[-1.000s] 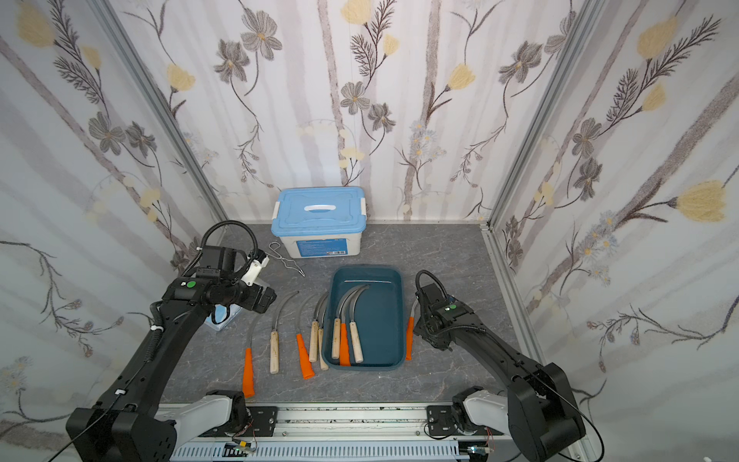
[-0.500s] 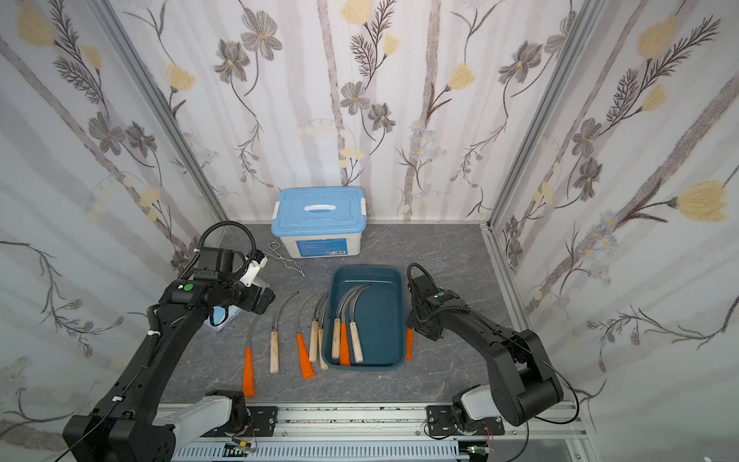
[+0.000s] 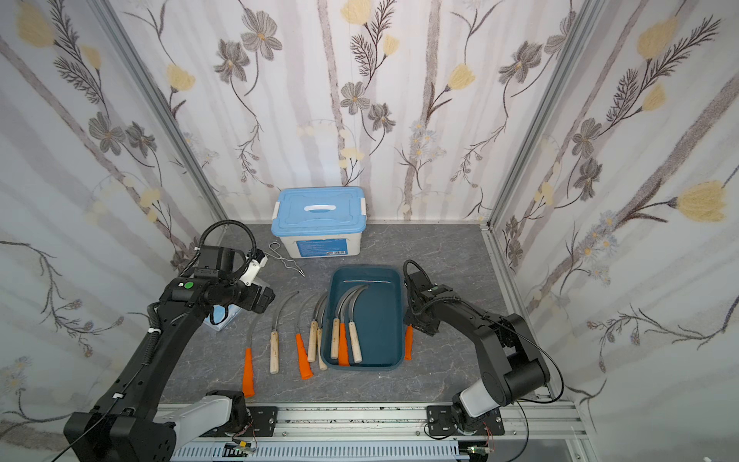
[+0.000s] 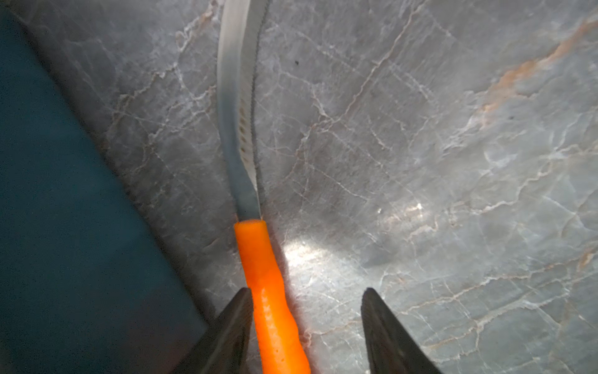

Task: Put small sickles into storage boxes
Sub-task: Pick up the sickle at the center of the board.

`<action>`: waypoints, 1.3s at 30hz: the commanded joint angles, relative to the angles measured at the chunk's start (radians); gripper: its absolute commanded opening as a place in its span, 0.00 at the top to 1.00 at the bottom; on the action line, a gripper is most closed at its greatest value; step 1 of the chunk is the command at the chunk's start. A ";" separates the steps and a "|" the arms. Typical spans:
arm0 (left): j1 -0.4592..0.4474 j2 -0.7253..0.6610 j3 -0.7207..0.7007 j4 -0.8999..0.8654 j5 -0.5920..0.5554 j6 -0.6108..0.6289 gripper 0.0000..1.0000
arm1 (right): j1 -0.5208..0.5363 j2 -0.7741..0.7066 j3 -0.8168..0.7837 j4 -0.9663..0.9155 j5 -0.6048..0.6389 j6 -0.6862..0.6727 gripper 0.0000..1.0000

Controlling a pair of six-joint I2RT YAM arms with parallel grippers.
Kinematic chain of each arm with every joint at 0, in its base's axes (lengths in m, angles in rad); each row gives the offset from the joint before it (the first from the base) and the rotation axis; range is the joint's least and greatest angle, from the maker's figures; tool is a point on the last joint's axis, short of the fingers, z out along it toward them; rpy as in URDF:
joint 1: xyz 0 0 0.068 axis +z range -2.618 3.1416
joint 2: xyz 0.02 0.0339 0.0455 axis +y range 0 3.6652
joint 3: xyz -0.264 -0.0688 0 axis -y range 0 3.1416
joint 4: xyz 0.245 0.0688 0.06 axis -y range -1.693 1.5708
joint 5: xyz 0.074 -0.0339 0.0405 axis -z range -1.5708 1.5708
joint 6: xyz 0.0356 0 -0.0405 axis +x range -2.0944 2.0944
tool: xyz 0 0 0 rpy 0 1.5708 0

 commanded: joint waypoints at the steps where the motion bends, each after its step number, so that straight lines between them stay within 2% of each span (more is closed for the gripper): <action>1: 0.000 0.003 0.007 0.001 -0.001 -0.002 0.00 | 0.001 0.017 0.011 0.038 -0.015 -0.013 0.44; 17: 0.000 -0.010 -0.002 0.005 -0.007 -0.007 0.00 | 0.001 0.061 0.034 0.056 -0.032 -0.052 0.45; 39: 0.001 -0.024 -0.018 0.008 -0.011 -0.014 0.00 | 0.001 0.069 0.024 -0.010 0.047 -0.110 0.50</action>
